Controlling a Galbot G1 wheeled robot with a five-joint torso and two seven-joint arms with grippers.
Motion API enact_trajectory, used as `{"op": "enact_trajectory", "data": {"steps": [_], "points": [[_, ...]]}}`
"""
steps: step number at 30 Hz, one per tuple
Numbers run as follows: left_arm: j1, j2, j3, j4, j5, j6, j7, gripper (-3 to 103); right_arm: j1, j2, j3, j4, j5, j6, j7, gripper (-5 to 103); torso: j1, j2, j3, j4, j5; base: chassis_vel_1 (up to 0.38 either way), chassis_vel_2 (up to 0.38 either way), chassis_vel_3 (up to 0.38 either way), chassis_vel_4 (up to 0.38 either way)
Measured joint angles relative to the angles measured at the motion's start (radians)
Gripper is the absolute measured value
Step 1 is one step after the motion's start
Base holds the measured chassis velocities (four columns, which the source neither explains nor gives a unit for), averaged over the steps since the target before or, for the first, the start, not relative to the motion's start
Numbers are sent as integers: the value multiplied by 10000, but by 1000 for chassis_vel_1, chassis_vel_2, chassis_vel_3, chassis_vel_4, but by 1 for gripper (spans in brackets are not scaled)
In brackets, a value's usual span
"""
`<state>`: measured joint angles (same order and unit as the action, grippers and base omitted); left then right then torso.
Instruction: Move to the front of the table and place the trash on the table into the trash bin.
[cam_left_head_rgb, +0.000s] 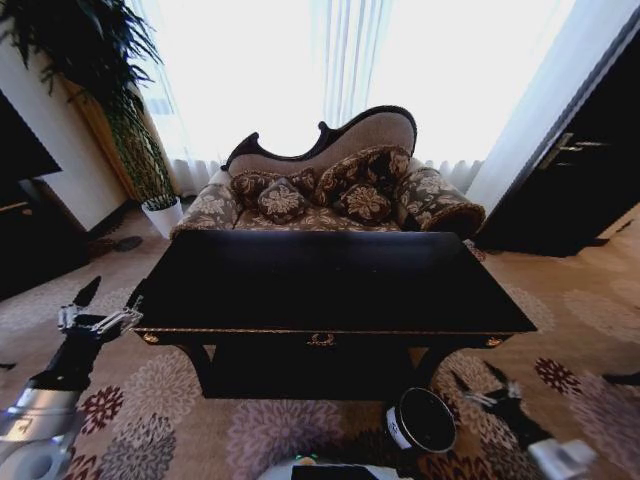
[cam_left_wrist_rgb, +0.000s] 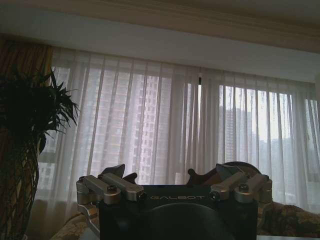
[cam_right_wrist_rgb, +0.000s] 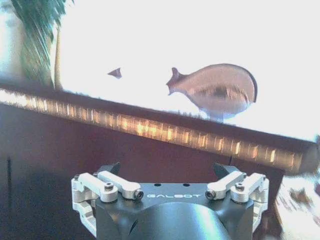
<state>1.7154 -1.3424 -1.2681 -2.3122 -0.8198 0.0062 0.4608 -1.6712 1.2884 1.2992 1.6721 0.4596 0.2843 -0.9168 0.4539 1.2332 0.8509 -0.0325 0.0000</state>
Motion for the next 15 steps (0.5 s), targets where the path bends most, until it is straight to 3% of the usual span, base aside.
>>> {"op": "enact_trajectory", "data": {"steps": [9,12,15], "points": [[0,-5,-57,-12,-114,1,-20,100,-36,-233,1452,1157,1324,-583,-1808,100,0,0,0,-1,1,0,0,0,0],[2,13,-107,-14,-165,1,-30,100,-42,-255,1636,1528,1799,-802,-1802,100,0,0,0,0,-2,0,0,0,0],[3,-39,-153,-36,-188,48,-244,100,-42,-304,1405,2100,2562,-1096,-835,100,-1,0,0,0,-6,0,0,0,0]]}}
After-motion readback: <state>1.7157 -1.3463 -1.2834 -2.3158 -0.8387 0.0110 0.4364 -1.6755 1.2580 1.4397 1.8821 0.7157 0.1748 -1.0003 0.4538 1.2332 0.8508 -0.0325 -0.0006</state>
